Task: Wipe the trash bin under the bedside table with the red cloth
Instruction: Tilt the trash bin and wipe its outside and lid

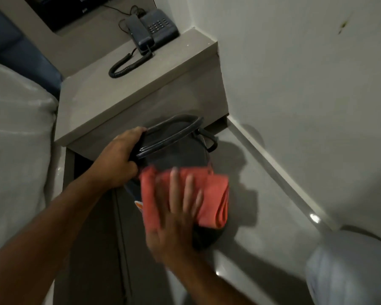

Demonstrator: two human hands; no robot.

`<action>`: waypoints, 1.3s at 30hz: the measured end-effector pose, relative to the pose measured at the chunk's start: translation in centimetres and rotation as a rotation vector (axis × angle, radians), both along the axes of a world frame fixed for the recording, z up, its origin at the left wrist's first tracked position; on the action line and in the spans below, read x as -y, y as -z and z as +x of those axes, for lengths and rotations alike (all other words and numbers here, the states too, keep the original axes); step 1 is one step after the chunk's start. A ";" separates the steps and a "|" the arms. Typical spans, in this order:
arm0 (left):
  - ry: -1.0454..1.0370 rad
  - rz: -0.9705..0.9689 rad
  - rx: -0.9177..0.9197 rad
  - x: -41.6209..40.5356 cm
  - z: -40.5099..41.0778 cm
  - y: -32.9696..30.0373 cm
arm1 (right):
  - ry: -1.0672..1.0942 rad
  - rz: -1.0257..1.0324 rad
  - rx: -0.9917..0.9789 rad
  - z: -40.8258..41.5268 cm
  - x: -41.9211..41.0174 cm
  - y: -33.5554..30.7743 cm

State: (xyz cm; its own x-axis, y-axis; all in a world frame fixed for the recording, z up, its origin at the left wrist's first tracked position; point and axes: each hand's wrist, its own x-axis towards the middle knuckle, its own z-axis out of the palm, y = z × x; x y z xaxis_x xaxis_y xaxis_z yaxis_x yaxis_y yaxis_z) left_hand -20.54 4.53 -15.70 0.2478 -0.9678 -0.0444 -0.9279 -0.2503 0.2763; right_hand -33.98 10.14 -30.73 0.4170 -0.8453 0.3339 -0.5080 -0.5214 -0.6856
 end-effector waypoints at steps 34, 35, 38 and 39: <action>-0.060 -0.059 0.005 -2.4 -1.9 0.7 | 0.257 0.711 0.575 -1.1 7.8 -1.1; -0.068 -0.058 0.007 -2.4 -2.0 0.7 | 0.254 0.603 0.541 -1.0 5.9 -0.8; -0.090 -0.040 0.017 -2.8 -2.3 0.8 | 0.386 0.634 0.306 -2.8 2.4 4.0; -0.075 -0.049 0.026 -3.0 -2.5 0.9 | 0.458 0.761 0.257 -3.6 2.6 6.0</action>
State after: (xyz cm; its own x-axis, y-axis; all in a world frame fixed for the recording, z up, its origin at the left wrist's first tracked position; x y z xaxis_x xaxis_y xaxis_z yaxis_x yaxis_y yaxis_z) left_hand -23.03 7.52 -16.59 0.3199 -0.9474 0.0103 -0.9142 -0.3058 0.2658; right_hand -37.60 7.52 -36.72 -0.0223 -0.9389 -0.3435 -0.3381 0.3304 -0.8812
